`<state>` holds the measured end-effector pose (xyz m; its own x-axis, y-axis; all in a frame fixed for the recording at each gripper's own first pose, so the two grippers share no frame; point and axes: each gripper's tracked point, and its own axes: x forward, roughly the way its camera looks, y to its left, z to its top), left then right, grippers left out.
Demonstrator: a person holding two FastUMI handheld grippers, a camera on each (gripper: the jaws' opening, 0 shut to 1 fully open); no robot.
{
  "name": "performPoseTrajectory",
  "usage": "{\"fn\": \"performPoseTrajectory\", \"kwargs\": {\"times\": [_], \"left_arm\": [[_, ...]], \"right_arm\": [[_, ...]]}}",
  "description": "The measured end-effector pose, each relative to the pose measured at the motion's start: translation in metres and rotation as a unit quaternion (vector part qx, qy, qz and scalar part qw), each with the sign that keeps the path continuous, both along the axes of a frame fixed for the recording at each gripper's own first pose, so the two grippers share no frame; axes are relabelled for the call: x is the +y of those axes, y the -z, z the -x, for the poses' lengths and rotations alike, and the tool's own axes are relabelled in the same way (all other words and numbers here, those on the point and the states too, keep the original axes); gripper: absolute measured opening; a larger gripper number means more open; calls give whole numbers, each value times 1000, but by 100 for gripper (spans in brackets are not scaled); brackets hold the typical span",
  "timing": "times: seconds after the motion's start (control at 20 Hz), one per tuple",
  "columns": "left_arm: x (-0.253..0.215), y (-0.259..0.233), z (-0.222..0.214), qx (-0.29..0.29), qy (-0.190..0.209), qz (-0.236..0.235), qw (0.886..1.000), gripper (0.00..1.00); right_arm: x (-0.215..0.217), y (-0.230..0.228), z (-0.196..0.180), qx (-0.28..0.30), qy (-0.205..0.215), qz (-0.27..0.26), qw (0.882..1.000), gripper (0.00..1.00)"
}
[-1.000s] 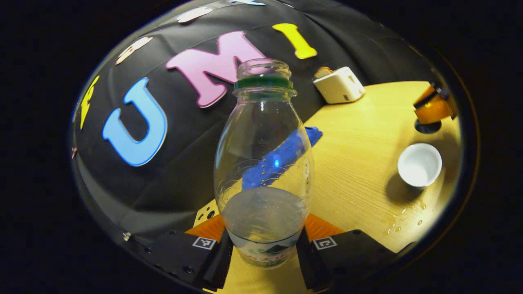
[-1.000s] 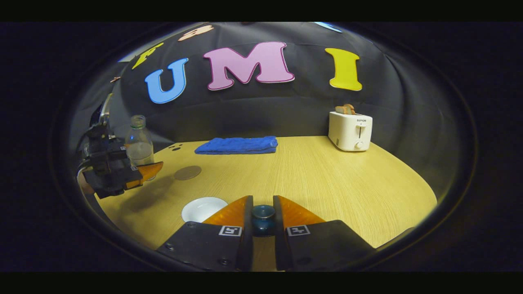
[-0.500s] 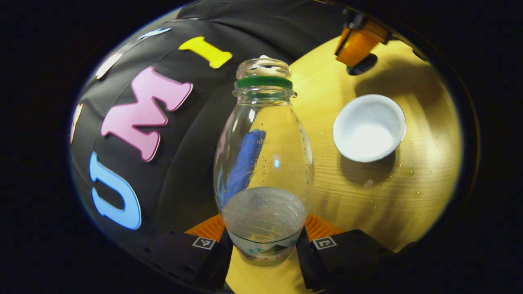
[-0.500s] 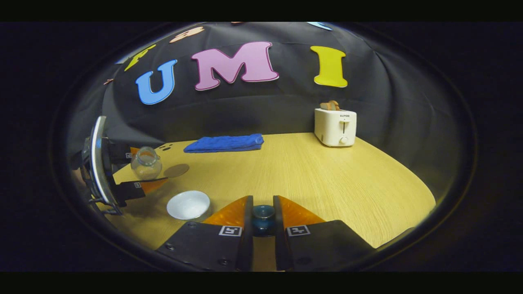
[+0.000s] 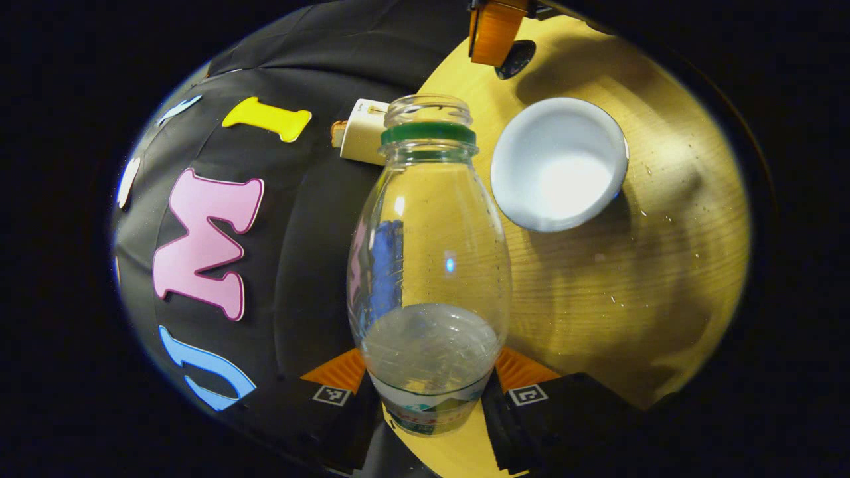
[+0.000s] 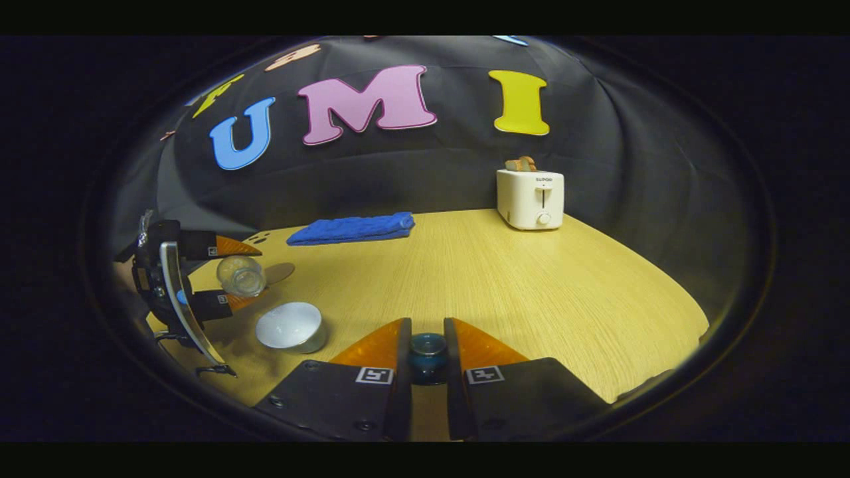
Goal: Open the teacup lid with one hand, grasp the water bottle and pour water into the teacup with the other hand; after pouring, place the water bottle on the coaster and then close the teacup lid.
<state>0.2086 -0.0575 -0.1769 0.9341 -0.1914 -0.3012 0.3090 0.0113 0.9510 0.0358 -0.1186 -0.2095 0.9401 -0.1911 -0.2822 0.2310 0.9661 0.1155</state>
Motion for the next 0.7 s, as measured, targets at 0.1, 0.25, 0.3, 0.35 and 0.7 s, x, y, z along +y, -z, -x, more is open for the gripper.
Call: {"fn": "performPoseTrajectory", "kwargs": {"times": [0.1, 0.25, 0.3, 0.35, 0.7], "left_arm": [[2, 2, -2, 6, 1, -16, 1000, 76], [9, 13, 5, 14, -3, -45, 999, 71], [11, 16, 6, 18, -5, -54, 998, 71], [13, 14, 6, 21, -5, -63, 998, 71], [17, 12, 1, 48, -5, -133, 990, 71]], "right_arm": [[1, 2, 1, 1, 0, -2, 1000, 25], [5, 2, 4, 1, -5, -3, 1000, 25], [6, 2, 4, 0, -8, -2, 1000, 22], [6, 2, 4, 0, -10, -1, 1000, 25], [10, 4, 8, -5, -15, -11, 1000, 20]]}}
